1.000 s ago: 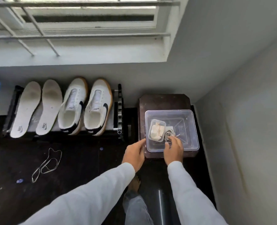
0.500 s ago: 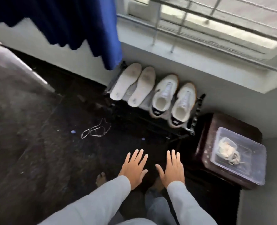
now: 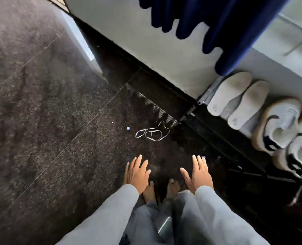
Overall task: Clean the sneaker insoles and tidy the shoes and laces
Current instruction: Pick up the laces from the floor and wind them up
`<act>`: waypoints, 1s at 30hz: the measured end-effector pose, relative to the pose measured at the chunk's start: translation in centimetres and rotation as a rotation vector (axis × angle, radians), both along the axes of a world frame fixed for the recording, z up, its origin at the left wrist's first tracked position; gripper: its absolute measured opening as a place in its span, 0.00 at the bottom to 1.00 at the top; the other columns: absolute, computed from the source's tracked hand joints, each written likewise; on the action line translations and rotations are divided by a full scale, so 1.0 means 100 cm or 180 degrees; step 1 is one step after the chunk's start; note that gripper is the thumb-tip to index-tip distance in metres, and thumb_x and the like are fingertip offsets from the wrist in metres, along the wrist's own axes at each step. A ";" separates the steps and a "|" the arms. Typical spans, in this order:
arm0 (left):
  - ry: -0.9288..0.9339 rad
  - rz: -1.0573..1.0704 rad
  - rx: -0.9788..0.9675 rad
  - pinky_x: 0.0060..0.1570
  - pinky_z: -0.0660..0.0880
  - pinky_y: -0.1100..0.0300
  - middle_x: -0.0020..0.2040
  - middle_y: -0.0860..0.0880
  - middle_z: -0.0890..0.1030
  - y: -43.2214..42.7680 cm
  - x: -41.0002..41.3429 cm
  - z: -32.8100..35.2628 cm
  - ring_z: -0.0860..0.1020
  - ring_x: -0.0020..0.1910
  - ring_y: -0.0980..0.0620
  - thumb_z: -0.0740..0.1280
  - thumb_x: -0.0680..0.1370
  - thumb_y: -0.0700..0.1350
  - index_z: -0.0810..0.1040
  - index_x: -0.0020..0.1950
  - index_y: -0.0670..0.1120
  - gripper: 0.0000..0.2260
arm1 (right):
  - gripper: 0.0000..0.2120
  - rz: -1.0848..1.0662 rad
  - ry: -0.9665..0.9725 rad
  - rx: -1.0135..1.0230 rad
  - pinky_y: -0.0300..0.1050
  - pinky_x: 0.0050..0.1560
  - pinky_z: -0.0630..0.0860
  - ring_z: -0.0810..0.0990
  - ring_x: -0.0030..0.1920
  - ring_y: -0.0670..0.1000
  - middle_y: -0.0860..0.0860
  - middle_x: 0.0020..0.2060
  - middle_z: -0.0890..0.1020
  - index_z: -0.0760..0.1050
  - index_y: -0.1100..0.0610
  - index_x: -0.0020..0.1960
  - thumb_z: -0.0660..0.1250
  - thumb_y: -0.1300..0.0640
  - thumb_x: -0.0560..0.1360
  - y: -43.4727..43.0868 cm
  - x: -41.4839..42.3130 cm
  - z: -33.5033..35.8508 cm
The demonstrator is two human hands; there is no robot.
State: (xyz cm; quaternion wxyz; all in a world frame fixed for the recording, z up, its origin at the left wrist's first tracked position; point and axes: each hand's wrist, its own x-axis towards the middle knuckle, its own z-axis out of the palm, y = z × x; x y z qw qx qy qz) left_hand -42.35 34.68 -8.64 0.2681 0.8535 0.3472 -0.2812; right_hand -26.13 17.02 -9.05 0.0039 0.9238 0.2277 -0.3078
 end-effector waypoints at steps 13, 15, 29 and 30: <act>-0.0372 0.0517 0.0102 0.73 0.71 0.49 0.77 0.44 0.70 0.147 0.038 -0.207 0.72 0.74 0.45 0.61 0.84 0.53 0.73 0.74 0.49 0.20 | 0.24 0.0597 0.0822 0.0035 0.53 0.70 0.69 0.64 0.73 0.55 0.53 0.71 0.69 0.67 0.52 0.72 0.62 0.45 0.79 0.210 0.052 -0.216; -0.0226 0.0408 0.0003 0.77 0.65 0.51 0.80 0.47 0.65 0.162 0.047 -0.257 0.67 0.78 0.48 0.57 0.85 0.54 0.69 0.77 0.51 0.21 | 0.18 0.0649 0.1033 0.0053 0.49 0.64 0.72 0.71 0.67 0.56 0.53 0.65 0.74 0.72 0.52 0.66 0.65 0.48 0.78 0.238 0.059 -0.271; -0.0377 0.0219 -0.0203 0.66 0.74 0.48 0.75 0.45 0.72 0.231 0.048 -0.518 0.74 0.70 0.43 0.60 0.84 0.48 0.72 0.74 0.47 0.18 | 0.18 0.1847 0.0482 -0.0035 0.55 0.58 0.75 0.73 0.61 0.59 0.55 0.57 0.75 0.75 0.55 0.60 0.73 0.58 0.71 0.316 0.067 -0.566; -0.0382 0.0187 -0.0190 0.65 0.74 0.47 0.74 0.45 0.72 0.229 0.045 -0.526 0.74 0.69 0.43 0.60 0.84 0.48 0.72 0.74 0.47 0.18 | 0.17 0.1927 0.0390 -0.0004 0.55 0.56 0.75 0.73 0.59 0.59 0.56 0.57 0.75 0.76 0.55 0.59 0.73 0.59 0.71 0.317 0.067 -0.573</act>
